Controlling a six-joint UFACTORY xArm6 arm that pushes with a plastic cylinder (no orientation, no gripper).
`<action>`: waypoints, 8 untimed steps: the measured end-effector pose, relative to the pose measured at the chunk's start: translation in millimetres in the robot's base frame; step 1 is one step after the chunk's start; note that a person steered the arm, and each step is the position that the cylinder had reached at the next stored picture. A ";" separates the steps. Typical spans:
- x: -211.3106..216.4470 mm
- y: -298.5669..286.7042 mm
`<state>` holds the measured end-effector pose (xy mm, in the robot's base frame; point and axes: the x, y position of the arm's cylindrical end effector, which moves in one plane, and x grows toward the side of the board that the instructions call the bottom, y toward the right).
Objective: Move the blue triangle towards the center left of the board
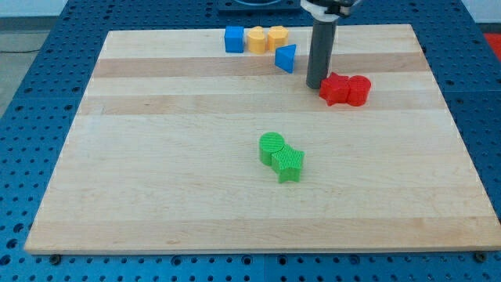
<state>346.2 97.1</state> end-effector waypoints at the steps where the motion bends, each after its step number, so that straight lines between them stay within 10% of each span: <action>1: -6.5 -0.7; 4: -78.9 -21.0; 8: 11.9 -175.0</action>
<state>358.1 -78.0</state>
